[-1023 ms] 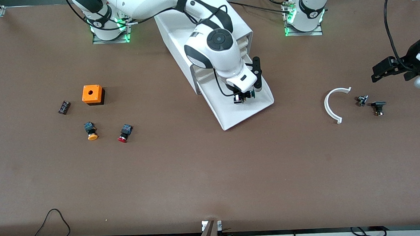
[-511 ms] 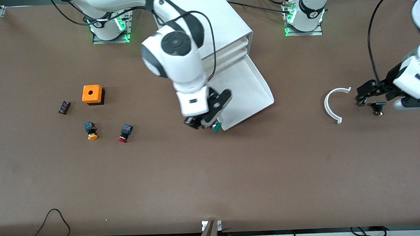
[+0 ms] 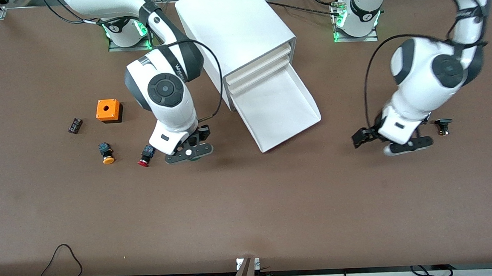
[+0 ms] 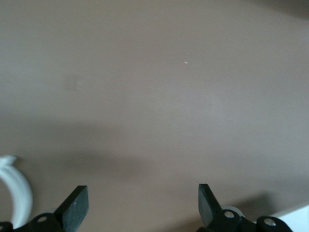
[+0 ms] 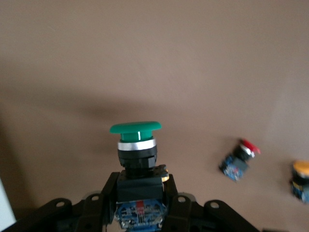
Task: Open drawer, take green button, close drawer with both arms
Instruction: 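Carry the green button beside the red button while the left gripper reaches the drawer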
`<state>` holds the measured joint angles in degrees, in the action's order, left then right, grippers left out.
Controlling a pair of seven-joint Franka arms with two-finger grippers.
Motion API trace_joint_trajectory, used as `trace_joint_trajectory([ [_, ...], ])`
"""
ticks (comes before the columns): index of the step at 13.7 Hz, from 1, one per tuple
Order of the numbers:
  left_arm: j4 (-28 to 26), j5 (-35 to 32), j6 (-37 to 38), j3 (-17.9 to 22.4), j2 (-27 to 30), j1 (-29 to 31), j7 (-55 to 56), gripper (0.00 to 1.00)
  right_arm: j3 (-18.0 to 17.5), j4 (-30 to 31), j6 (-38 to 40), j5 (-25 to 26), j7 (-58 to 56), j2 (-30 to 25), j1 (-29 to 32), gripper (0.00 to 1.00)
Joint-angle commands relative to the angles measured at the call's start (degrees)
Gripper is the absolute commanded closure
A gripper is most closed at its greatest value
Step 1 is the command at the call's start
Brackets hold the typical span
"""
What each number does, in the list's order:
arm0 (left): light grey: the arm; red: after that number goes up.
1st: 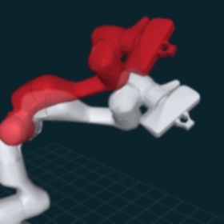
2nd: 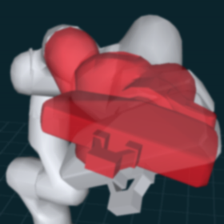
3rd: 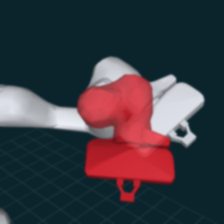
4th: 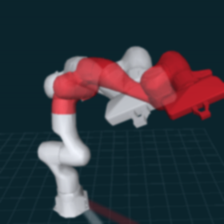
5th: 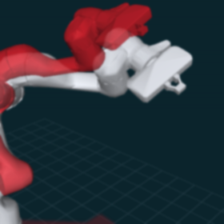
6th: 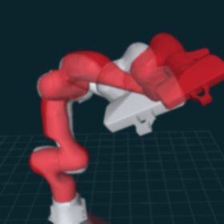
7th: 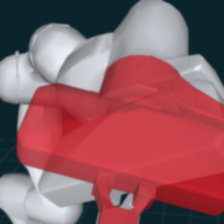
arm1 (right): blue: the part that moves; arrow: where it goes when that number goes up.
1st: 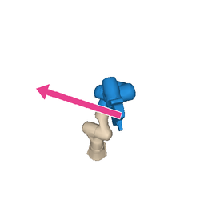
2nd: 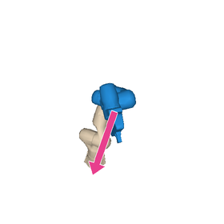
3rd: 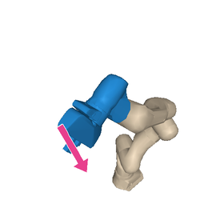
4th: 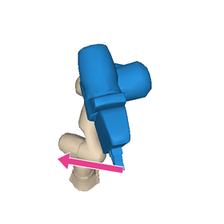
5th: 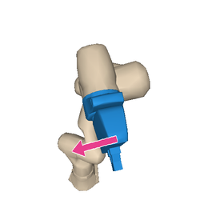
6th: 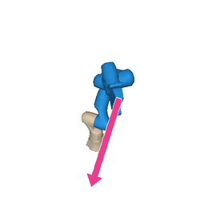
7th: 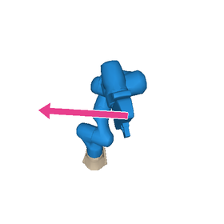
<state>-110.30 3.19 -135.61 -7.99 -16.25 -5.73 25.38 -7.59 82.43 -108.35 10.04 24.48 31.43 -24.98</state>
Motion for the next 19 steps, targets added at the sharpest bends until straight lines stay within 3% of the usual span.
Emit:
trace_joint_trajectory([
  [1,-0.4,-2.8,-6.2,-0.1,-3.2,-3.2,8.6,0.00,-0.5,10.3,-0.9,-3.4,4.8,-4.9,2.2,0.70],
  [3,-0.4,-6.2,-12.3,-0.1,-7.5,-5.6,13.9,0.00,-0.5,14.3,-3.3,-3.9,7.4,-6.2,2.6,0.70],
  [7,-0.4,-8.2,-16.8,0.1,-12.7,-7.4,18.9,0.00,-0.5,26.9,-18.4,-3.5,7.5,-9.6,2.7,0.70],
  [13,-5.0,-8.0,-16.7,-0.2,-12.5,-10.2,32.0,0.00,-0.6,35.5,-30.6,-2.7,6.6,-10.5,4.0,0.70],
  [19,-9.0,-7.9,-15.7,-5.0,-10.5,-10.6,32.9,0.00,-0.5,38.9,-37.8,-2.7,5.6,-7.9,4.7,0.69],
])
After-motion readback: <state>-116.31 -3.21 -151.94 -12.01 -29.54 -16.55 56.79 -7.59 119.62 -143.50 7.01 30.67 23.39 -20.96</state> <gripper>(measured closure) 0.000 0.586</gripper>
